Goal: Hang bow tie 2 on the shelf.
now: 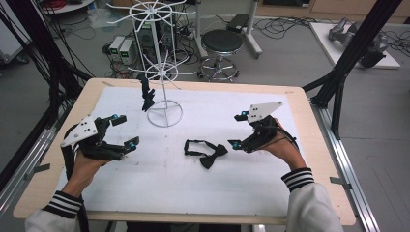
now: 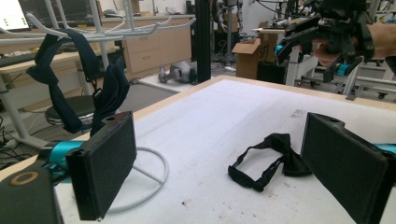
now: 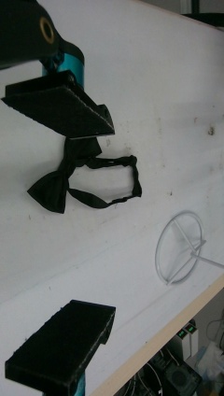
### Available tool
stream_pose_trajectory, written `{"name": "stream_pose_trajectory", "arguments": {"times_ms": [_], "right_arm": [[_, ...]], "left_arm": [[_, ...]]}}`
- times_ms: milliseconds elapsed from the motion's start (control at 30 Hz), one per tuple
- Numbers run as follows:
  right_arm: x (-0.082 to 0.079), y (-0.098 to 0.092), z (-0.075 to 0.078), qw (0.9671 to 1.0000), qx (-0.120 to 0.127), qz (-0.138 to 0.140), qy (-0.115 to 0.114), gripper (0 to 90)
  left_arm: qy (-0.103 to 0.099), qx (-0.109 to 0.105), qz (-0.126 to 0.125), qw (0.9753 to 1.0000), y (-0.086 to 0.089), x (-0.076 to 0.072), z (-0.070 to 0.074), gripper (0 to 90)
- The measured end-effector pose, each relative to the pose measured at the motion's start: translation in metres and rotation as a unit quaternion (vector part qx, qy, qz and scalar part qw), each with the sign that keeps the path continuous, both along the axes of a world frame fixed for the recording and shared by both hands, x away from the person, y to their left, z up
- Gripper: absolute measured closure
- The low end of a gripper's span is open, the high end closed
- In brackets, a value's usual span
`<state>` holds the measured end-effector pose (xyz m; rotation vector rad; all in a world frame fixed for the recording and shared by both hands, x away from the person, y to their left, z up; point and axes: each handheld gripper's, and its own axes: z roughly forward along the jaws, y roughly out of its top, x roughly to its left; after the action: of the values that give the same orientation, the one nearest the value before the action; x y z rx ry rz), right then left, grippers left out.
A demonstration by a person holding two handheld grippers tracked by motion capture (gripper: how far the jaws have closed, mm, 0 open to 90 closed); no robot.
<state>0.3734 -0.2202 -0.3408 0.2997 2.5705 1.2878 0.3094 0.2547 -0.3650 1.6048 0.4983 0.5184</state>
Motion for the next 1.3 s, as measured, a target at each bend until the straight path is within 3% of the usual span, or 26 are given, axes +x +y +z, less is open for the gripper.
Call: {"name": "stream_pose_trajectory", "arguments": {"times_ms": [167,333,433,667,967,1300], "right_arm": [[0.006,0.007,-0.006,0.9993,-0.033,0.018,0.006,11.0],[0.013,0.019,-0.012,0.9953,-0.086,0.043,0.011,11.1],[0.015,0.026,-0.017,0.9941,-0.09,0.058,0.017,11.1],[0.023,0.031,-0.029,0.9909,-0.114,0.064,0.031,11.1],[0.026,0.035,-0.041,0.984,-0.156,0.076,0.039,11.2],[0.025,0.044,-0.053,0.972,-0.212,0.094,0.037,11.6]], "left_arm": [[0.005,-0.001,-0.01,0.9999,-0.002,0.0,-0.001,11.1],[0.005,0.004,-0.015,0.9999,-0.004,0.0,-0.001,11.1],[0.007,0.005,-0.018,0.9998,-0.006,0.001,-0.002,11.1],[0.009,0.01,-0.025,0.9996,-0.01,0.003,-0.003,11.1],[0.013,0.021,-0.036,0.9991,-0.017,0.005,-0.006,11.2],[0.018,0.027,-0.041,0.9986,-0.023,0.006,-0.009,11.1]]}}
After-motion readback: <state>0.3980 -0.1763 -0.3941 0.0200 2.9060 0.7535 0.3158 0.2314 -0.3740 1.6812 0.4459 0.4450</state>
